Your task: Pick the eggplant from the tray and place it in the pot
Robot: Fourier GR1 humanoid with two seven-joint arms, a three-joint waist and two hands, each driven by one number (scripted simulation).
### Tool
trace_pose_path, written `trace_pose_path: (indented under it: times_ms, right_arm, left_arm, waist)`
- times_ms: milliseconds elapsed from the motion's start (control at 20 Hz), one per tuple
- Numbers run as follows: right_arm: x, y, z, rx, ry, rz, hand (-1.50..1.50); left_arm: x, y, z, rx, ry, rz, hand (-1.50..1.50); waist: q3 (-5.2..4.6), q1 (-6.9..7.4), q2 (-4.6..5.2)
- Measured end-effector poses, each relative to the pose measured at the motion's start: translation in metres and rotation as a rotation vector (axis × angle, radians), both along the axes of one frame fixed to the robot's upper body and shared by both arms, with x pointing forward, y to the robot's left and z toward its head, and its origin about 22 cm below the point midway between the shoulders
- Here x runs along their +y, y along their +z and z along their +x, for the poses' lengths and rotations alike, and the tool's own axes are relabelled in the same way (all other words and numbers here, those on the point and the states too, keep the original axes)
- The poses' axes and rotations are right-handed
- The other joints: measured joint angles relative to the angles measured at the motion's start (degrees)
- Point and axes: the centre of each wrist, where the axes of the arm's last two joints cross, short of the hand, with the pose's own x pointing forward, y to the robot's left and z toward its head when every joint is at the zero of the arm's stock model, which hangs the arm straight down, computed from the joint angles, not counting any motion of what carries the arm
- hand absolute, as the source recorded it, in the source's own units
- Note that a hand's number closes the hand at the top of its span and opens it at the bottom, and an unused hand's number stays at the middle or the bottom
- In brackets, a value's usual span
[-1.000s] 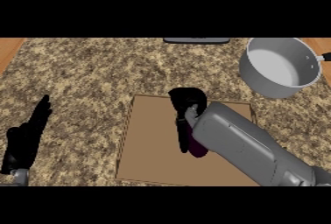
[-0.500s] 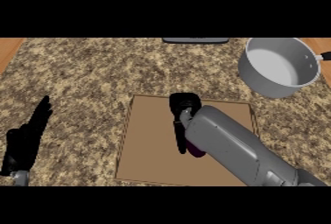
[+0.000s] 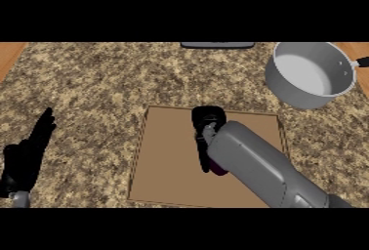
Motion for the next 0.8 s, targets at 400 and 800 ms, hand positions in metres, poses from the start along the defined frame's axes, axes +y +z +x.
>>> trace_pose_path:
  times_ms: [400, 800]
  right_arm:
    - [-0.005, -0.009, -0.001, -0.012, 0.062, -0.03, 1.5]
    - [-0.003, -0.008, 0.0, -0.047, 0.073, -0.037, 1.5]
  left_arm:
    - [0.005, 0.001, 0.003, 0.0, -0.01, -0.002, 0.0]
    - [0.001, 0.004, 0.001, 0.001, -0.006, -0.006, 0.0]
  waist:
    - [-0.16, 0.03, -0.61]
    - [-0.21, -0.07, -0.73]
